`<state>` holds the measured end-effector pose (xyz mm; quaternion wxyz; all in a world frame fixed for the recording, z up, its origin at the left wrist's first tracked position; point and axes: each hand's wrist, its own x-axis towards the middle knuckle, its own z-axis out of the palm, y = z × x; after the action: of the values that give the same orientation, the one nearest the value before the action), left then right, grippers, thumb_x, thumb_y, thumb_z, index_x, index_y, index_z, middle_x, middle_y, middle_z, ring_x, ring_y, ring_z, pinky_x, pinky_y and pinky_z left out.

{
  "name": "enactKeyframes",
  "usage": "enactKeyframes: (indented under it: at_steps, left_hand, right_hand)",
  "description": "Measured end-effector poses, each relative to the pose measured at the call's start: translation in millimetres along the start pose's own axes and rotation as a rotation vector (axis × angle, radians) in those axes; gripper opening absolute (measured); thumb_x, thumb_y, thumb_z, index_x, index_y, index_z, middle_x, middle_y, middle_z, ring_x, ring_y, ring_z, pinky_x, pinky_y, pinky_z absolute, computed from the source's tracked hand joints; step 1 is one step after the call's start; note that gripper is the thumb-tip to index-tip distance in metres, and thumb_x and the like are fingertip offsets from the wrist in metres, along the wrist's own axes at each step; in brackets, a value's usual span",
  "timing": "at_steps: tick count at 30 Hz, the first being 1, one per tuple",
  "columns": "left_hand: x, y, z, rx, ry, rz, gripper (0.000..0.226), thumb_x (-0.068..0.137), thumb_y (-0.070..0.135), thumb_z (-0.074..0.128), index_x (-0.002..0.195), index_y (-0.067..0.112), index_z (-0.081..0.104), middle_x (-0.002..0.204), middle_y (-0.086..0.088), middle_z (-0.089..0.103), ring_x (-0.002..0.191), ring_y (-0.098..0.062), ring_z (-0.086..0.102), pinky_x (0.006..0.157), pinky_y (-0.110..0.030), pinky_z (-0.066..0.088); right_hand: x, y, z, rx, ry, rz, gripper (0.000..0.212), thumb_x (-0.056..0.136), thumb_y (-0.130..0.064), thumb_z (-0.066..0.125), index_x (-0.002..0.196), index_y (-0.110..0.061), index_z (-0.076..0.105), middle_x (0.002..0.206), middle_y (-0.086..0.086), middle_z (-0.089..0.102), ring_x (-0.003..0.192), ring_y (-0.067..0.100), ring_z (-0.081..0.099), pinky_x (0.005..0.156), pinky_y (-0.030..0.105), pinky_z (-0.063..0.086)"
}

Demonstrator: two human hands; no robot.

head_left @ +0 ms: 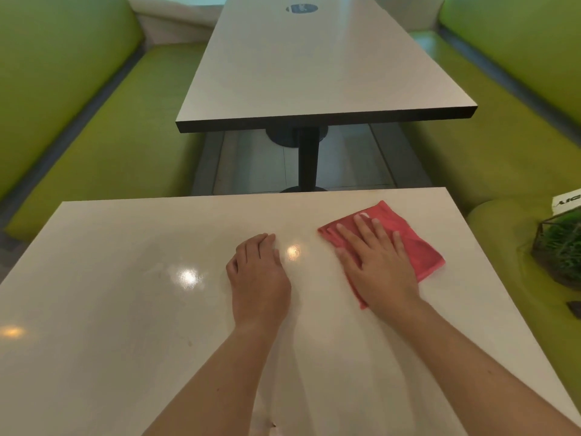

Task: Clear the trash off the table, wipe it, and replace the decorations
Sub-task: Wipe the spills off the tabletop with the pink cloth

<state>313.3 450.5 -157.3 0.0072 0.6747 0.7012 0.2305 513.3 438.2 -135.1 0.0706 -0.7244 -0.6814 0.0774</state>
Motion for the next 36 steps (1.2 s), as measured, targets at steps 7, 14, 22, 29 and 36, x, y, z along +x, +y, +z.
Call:
enactKeyframes:
  at_steps: [7, 14, 22, 29, 36]
  left_hand:
    - [-0.3, 1.2, -1.2, 0.012, 0.008, 0.000, 0.041, 0.097, 0.024, 0.030, 0.127, 0.019, 0.058, 0.127, 0.002, 0.056, 0.119, -0.021, 0.048, 0.097, -0.037, 0.036]
    - [-0.1, 2.4, -2.7, -0.004, -0.013, -0.009, 0.042, 0.097, 0.025, 0.027, 0.127, 0.020, 0.057, 0.129, 0.002, 0.055, 0.121, -0.019, 0.045, 0.098, -0.038, 0.037]
    - [0.4, 2.0, -2.9, -0.015, -0.018, -0.007, 0.041, 0.098, 0.025, 0.030, 0.128, 0.021, 0.057, 0.129, 0.004, 0.054, 0.121, -0.018, 0.045, 0.098, -0.038, 0.036]
    - [-0.3, -1.1, -0.1, -0.001, -0.010, -0.015, 0.039, 0.097, 0.023, 0.033, 0.128, 0.022, 0.057, 0.129, 0.005, 0.054, 0.122, -0.018, 0.044, 0.098, -0.036, 0.034]
    - [-0.2, -0.8, -2.1, -0.002, -0.025, -0.010, 0.040, 0.098, 0.022, 0.032, 0.130, 0.022, 0.056, 0.130, 0.005, 0.053, 0.122, -0.017, 0.042, 0.099, -0.035, 0.030]
  right_hand:
    - [47.4, -15.7, 2.9, -0.008, 0.052, 0.213, 0.053, 0.105, -0.041, 0.012, 0.157, -0.028, 0.012, 0.165, -0.002, 0.007, 0.151, 0.022, 0.002, 0.123, 0.045, 0.001]
    - [72.2, -82.6, 12.8, 0.029, -0.065, -0.159, 0.054, 0.102, -0.052, 0.005, 0.154, -0.042, 0.011, 0.165, -0.004, 0.003, 0.151, 0.022, 0.000, 0.122, 0.047, -0.001]
    - [126.8, -66.0, -0.1, -0.041, -0.141, -0.283, 0.055, 0.103, -0.049, 0.014, 0.154, -0.029, 0.019, 0.156, 0.006, 0.030, 0.145, 0.027, 0.023, 0.122, 0.050, 0.003]
    - [121.1, 18.2, -17.8, -0.103, 0.010, -0.028, 0.046, 0.105, -0.040, 0.019, 0.130, -0.015, 0.048, 0.131, 0.013, 0.053, 0.127, 0.032, 0.045, 0.119, 0.051, 0.016]
    - [118.2, 99.8, -28.7, -0.113, 0.088, 0.185, 0.044, 0.104, -0.038, 0.024, 0.129, -0.015, 0.051, 0.133, 0.018, 0.050, 0.127, 0.037, 0.042, 0.117, 0.049, 0.019]
